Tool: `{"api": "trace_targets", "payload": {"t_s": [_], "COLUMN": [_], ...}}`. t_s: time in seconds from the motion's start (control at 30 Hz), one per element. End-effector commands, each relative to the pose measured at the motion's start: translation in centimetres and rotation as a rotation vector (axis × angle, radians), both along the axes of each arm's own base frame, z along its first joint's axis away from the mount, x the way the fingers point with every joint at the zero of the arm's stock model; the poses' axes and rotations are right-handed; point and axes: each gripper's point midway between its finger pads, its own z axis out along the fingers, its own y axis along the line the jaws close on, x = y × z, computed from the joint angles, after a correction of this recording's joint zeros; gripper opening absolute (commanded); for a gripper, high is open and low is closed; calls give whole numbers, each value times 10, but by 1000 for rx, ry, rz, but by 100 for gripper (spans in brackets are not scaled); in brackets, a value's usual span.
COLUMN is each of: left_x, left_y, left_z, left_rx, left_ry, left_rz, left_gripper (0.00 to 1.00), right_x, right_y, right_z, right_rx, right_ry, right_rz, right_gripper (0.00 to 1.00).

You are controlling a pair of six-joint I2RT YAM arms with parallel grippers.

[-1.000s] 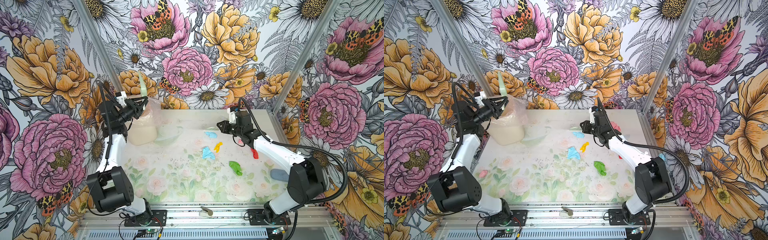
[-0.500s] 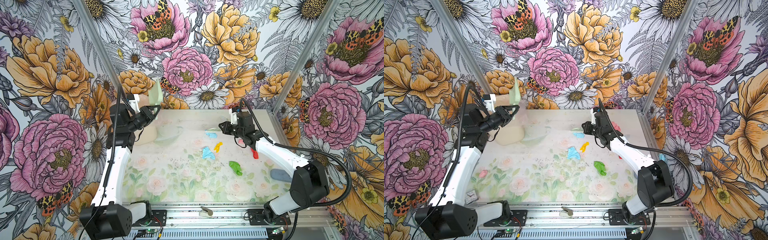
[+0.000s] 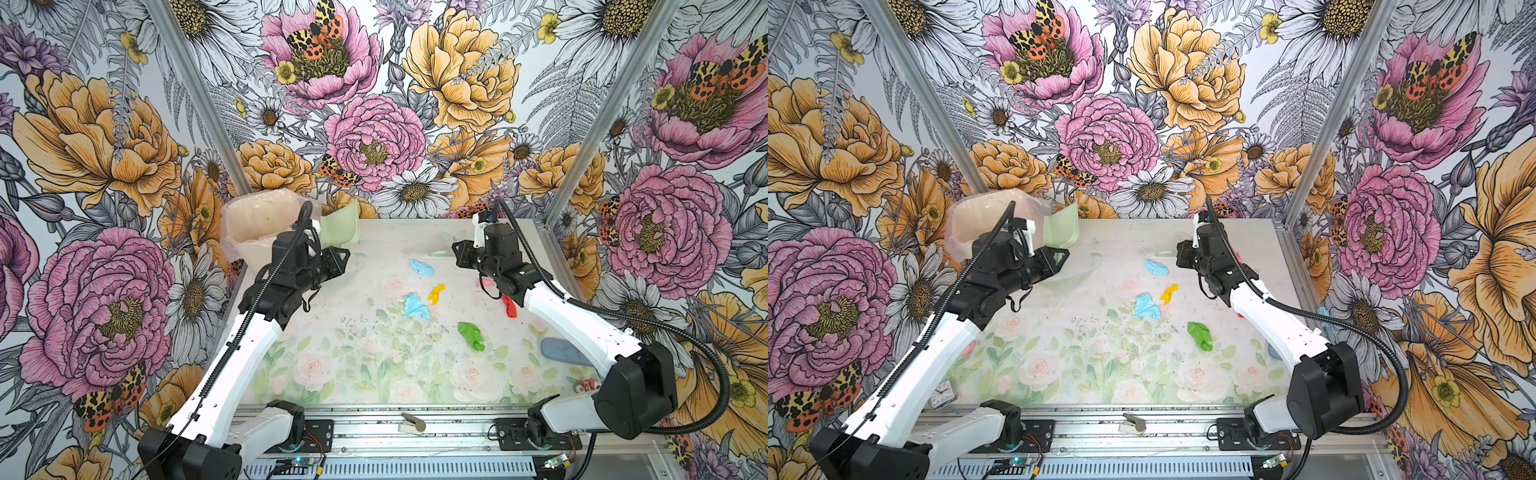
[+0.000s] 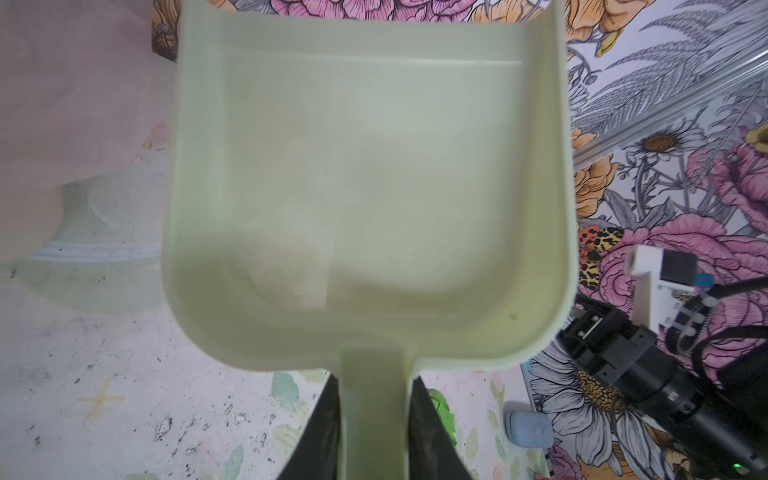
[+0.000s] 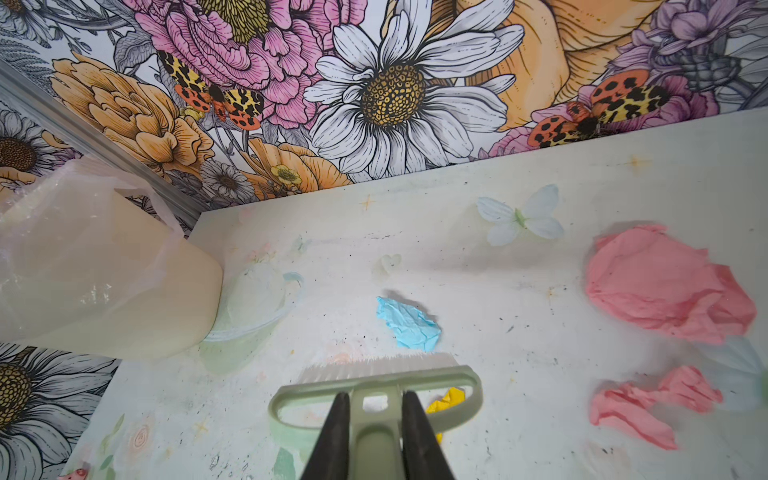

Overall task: Sweep away the paper scraps from the table
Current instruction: 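Lower the empty dustpan back onto the table with the left gripper, then move the brush behind the blue scrap while the left gripper sets the dustpan nearby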

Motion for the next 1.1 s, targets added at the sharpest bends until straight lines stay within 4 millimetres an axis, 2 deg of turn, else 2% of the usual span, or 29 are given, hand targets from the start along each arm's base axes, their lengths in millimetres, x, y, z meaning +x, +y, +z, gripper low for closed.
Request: {"api": "trace_targets", "payload": {"t_s": [0.0, 0.27, 0.43, 0.63, 0.73, 1.07], "left_x": [-10, -41, -61, -84, -94, -116], "left_y": [9, -14, -27, -49, -56, -47], "left_z": [-30, -96, -137, -162, -171, -188], "left_rx": [146, 283, 427, 538, 566, 540], "left_ry": [40, 144, 222, 249, 256, 294], "left_rz": [66, 34, -21, -113, -152, -172], "left_gripper": [0, 0, 0, 0, 0, 0], "right_x": [-5, -9, -11, -16, -19, -27], "right_y": [-15, -18, -17, -11, -6, 12], "right_z": [8, -6, -12, -14, -23, -63], "right_rx": [-26, -65, -114, -169, -221, -269], "right_ry": [-24, -10, -7, -8, 19, 154], "right_rz": [-68, -131, -163, -192, -201, -148], "right_gripper": [0, 0, 0, 0, 0, 0]}}
